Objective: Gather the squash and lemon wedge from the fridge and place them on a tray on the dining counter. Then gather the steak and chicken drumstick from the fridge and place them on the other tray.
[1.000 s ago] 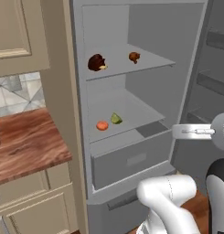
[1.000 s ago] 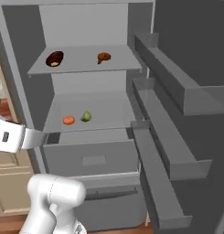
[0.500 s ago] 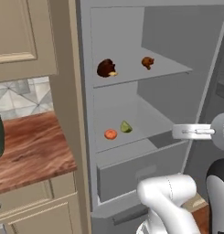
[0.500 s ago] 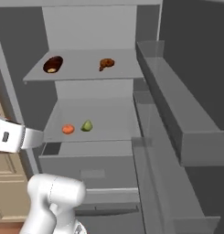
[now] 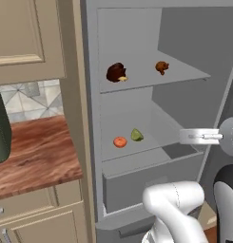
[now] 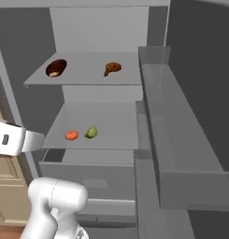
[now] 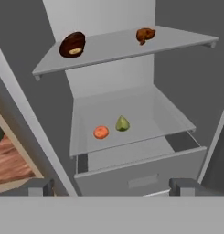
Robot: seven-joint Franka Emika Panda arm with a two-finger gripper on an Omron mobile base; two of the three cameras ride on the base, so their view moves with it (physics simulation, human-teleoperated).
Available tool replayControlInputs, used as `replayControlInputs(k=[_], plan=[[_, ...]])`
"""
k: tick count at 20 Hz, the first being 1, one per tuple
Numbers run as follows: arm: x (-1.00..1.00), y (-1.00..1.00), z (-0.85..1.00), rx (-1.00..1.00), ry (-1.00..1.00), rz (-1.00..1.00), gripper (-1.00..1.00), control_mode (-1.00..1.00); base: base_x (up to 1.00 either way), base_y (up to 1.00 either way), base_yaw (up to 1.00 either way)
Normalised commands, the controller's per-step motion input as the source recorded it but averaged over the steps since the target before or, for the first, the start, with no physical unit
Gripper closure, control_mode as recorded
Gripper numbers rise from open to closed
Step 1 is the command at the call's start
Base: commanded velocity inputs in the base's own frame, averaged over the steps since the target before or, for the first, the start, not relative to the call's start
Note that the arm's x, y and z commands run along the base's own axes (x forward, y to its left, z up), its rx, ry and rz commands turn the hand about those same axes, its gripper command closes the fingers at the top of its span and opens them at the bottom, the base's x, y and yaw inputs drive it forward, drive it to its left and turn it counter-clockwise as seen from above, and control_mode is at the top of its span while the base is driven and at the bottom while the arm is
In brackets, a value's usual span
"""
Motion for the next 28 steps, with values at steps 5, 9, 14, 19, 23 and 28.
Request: replayControlInputs(k=[5,9,14,19,23,28], plan=[[0.0,0.0,0.0,0.0,0.0,0.0,-1.0,1.0,0.03,-0.47,0.14],[0.0,0.0,0.0,0.0,0.0,0.0,-1.0,1.0,0.08,-0.35,0.11],[0.0,0.0,0.0,0.0,0.0,0.0,-1.0,1.0,0.5,0.1,0.04],[0.46,0.29,-0.41,-0.12,0.26,0.0,-1.0,-1.0,0.0,0.0,0.0],[0.45,0.25,-0.5,-0.18,0.31,0.0,-1.0,-1.0,0.0,0.0,0.0],[0.54,0.01,-0.4,-0.04,0.16,0.02,-1.0,-1.0,0.0,0.0,0.0]])
